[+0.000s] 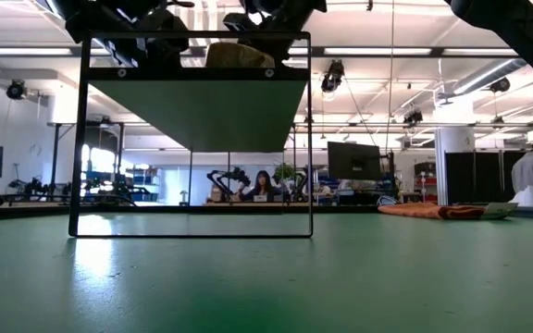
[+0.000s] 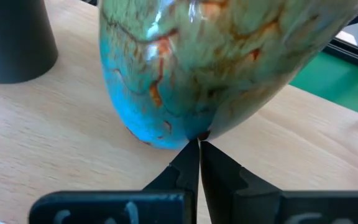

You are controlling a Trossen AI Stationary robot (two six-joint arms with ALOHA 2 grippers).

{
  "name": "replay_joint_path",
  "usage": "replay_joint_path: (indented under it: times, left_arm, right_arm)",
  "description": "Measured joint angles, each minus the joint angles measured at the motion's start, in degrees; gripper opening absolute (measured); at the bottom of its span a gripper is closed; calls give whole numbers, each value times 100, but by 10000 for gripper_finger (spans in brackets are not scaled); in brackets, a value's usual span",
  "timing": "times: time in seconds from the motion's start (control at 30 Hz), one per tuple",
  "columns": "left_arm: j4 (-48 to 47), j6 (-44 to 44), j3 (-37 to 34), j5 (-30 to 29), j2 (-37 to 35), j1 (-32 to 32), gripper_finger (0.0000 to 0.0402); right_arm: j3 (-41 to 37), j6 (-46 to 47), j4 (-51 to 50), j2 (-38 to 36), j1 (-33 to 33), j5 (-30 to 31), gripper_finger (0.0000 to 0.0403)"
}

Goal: Stack small to large cups/mugs on shelf
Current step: Put the brown-blue mug on the shelf

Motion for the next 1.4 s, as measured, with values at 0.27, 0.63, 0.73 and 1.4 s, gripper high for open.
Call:
replay_joint_path:
  times: [0.27, 0.63, 0.73, 1.4]
  left_arm:
    - [38, -49, -46, -4, 49, -48, 3]
    - [128, -155, -56, -24, 59, -236, 3]
    - [152, -267, -54, -24, 57, -295, 3]
    - [-338, -269, -51, -556, -415, -574, 3]
  right_arm:
    - [5, 5, 223, 0, 8, -43, 114]
    - [-113, -99, 750, 0, 1, 10, 146]
    - [-158, -180, 765, 0, 3, 159, 145]
    - [151, -694, 705, -171, -27, 543, 148]
